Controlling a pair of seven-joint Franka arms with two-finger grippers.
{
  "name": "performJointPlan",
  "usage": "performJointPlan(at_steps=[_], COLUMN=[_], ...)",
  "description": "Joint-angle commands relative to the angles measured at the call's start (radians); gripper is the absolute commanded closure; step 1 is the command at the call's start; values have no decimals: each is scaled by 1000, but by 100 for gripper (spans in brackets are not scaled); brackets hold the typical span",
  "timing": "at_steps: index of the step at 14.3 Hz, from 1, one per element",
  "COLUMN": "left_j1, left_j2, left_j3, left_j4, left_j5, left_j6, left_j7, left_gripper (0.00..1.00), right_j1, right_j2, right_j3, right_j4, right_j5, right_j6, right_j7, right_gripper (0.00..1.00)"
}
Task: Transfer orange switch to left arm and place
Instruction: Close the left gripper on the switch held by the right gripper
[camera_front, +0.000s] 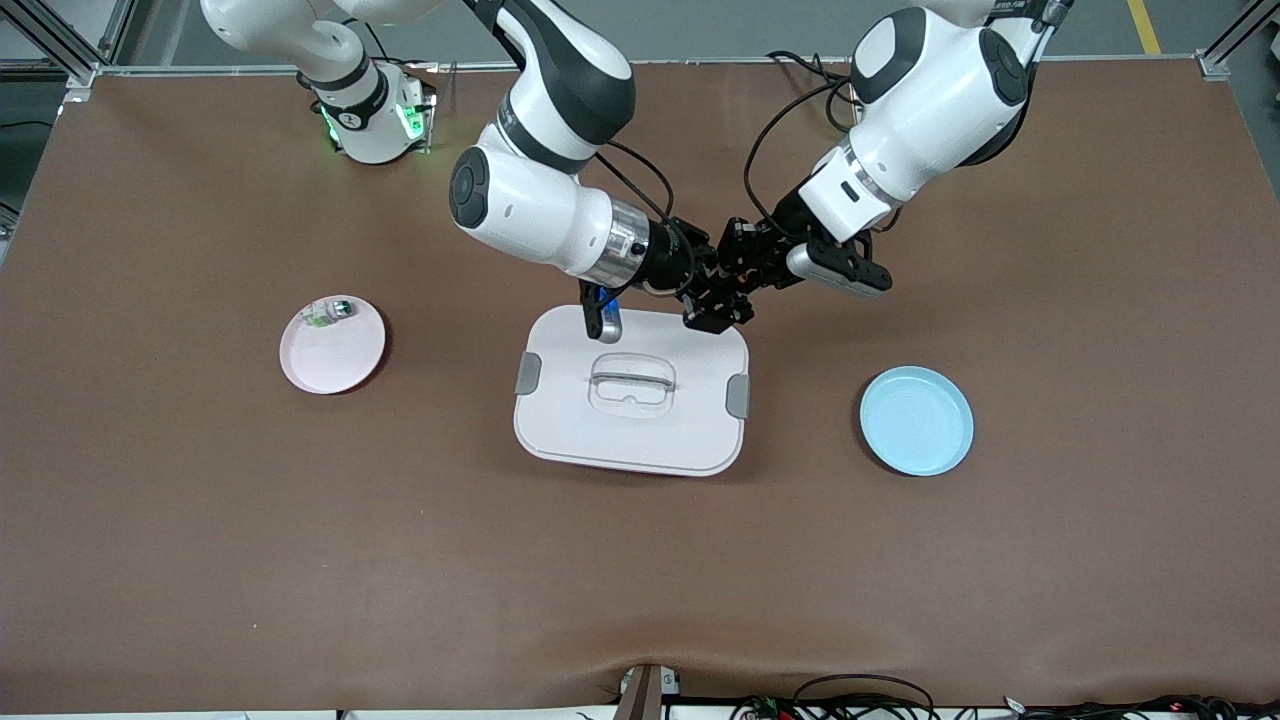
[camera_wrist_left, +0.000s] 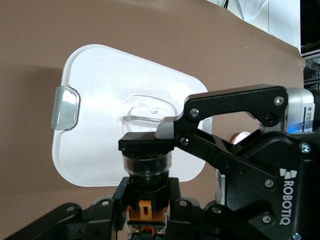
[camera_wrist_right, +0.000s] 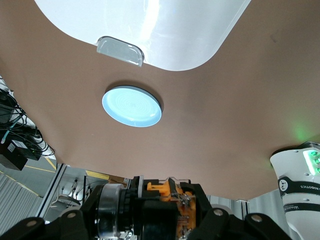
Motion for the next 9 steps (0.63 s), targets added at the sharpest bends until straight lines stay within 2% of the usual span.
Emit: performJointPlan(at_steps=[1,2,6,7,9], left_j1=[10,12,26,39,47], left_j2=[1,1,8,8,11], left_j3=[-5,-4,2,2,2], left_j4=[29,29,51,51,51], left_j5=[-14,-12,-7,-4,0], left_j6=[8,6,5,2,0], left_j7=[-21,-21,-21,-21,-21], left_gripper=[100,100,100,100,100], right_j1=[10,10,10,10,10], right_j2=[11,11,10,9,8], right_j3=[-9,-9,-8,-9,-9], right_j4=[25,25,25,25,25], right_j5=[-8,-8,-7,-8,-12], right_j6=[-7,-8,-8,-8,-10], right_j7=[10,10,15,15,7], right_gripper=[88,84,9,0,0])
